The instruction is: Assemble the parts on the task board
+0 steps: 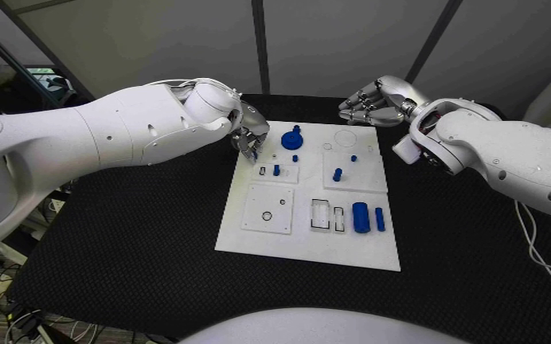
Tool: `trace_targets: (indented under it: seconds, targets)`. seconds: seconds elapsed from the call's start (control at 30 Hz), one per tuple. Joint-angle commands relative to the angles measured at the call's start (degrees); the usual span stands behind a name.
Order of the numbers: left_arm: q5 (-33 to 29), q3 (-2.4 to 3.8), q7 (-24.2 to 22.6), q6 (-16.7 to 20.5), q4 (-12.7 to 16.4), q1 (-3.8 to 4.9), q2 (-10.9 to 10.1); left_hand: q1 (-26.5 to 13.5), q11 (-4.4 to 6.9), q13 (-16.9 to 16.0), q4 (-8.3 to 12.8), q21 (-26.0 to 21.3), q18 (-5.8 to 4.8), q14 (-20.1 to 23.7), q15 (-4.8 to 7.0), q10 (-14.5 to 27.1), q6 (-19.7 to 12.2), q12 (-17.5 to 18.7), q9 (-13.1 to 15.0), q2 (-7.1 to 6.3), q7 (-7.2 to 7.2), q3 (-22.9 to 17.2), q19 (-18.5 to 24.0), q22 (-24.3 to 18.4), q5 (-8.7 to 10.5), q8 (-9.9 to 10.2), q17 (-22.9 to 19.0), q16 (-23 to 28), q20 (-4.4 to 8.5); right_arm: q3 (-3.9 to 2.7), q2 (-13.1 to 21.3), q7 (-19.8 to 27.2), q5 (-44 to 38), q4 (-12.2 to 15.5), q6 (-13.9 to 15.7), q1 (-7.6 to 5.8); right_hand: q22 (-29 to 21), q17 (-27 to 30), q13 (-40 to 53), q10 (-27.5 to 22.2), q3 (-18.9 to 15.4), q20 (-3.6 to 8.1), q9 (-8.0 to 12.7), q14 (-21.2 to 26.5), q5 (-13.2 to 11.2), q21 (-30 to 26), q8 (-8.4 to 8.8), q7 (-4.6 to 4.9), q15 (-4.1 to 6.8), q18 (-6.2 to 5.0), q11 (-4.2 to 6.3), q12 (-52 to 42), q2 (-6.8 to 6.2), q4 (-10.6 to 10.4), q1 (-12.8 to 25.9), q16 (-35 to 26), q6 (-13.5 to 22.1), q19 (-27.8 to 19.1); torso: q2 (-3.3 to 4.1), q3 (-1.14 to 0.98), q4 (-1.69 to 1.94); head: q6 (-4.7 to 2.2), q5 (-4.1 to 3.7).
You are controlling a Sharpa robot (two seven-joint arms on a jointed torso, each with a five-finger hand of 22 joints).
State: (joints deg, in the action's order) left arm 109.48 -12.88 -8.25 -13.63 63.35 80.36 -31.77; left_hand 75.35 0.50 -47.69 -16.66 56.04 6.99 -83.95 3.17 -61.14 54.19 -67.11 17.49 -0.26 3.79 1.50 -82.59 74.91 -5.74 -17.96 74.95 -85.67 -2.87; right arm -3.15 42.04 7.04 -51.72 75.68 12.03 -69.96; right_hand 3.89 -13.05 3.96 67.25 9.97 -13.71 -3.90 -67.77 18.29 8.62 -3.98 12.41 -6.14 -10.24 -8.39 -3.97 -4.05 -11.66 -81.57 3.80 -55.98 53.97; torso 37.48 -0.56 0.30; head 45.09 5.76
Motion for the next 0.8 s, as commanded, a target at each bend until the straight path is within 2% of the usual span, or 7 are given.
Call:
trace_targets:
  seconds: [0.03, 0.67, 0.8]
  targets:
    - [0.49, 0.0, 0.26, 0.16, 0.02, 0.08, -0.01, -2.02, -0.07, -0.12, -0.02, 0.15, -1.78, -3.04, 0.12, -0.52, 0.58, 0.38, -0.16, 1.03, -0.05, 0.05, -0.54, 8.17, -0.18, 0.66, 9.79, -0.31, 0.01, -0.03, -0.03, 0.45, -0.05, 0.03, -0.27, -0.1, -0.01, 0.06, -0.03, -0.38, 0.38, -0.07, -0.07, 0.41, 0.27, -0.31, -0.16, -0.16, 0.14, -0.34, 0.02, -0.24, 0.41, -0.05, -0.09, -0.05, 0.37, 0.47, 0.0, 0.0, 0.0, 0.0, 0.0]
    - [0.49, 0.0, 0.5, 0.1, 0.07, 0.08, 0.02, -2.63, -0.09, -0.25, 0.1, 0.28, -1.8, -3.06, 0.1, -0.62, 0.78, 0.34, -0.23, 1.24, -0.06, -0.28, -0.6, 8.21, -0.2, 0.96, 9.82, -0.34, 0.01, -0.03, -0.09, 0.45, -0.05, -0.02, -0.29, -0.1, -0.01, 0.07, -0.03, -0.39, 0.4, -0.07, -0.07, 0.41, 0.28, -0.34, -0.16, -0.17, 0.15, -0.34, 0.02, -0.24, 0.4, -0.02, -0.12, -0.05, 0.38, 0.48, 0.0, 0.0, -0.01, 0.07, 0.02]
    - [0.48, 0.0, 0.32, -0.05, 0.06, 0.08, 0.04, -1.38, -0.04, -0.28, 0.47, 0.25, -1.79, -3.07, 0.11, -0.61, 1.17, 0.45, -0.29, 1.77, -0.18, -1.66, -0.63, 8.21, -0.28, 1.34, 9.84, -0.35, 0.02, -0.03, -0.11, 0.44, -0.05, -0.04, -0.33, -0.1, -0.01, 0.07, -0.03, -0.39, 0.4, -0.07, -0.07, 0.41, 0.28, -0.34, -0.16, -0.17, 0.15, -0.34, 0.02, -0.24, 0.4, -0.02, -0.12, -0.05, 0.38, 0.48, 0.0, -0.01, 0.0, 0.08, 0.0]
